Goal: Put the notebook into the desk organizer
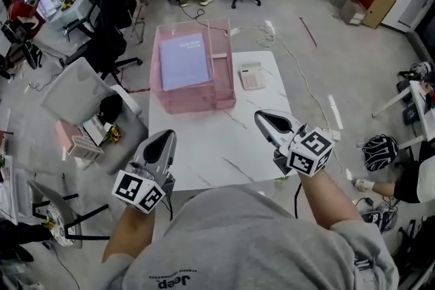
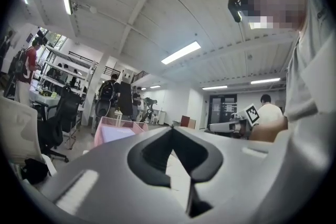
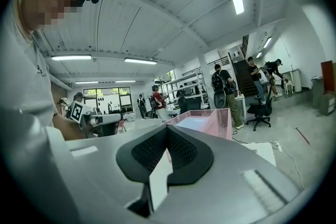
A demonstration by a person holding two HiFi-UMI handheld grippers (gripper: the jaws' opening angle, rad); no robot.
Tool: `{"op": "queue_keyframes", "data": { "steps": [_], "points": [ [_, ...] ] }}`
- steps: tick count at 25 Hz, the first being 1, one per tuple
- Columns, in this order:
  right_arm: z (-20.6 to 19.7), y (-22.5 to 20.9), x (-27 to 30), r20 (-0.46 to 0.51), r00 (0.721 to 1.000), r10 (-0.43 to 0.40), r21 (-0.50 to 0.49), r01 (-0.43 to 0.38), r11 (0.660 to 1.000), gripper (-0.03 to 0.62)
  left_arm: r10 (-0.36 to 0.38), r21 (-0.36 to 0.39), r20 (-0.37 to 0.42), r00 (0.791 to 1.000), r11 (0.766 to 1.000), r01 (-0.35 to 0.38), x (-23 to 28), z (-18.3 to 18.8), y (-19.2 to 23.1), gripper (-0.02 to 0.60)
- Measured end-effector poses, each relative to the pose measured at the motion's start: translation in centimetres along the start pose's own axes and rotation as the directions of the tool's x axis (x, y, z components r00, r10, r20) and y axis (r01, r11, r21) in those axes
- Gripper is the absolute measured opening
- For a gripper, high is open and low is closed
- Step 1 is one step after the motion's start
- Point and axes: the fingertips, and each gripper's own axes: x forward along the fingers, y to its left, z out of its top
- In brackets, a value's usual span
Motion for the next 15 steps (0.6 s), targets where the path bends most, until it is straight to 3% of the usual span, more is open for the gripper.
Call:
{"op": "queue_keyframes", "data": {
  "steps": [15],
  "points": [
    [-0.20,0.40,0.61,-0.006,1.000,-0.021,-0.027,0.021,0.999,0.002,-0.004,-0.023,0.004,1.000,1.000,0.004,-0.81,-0.41,0.13,0.055]
  ]
}}
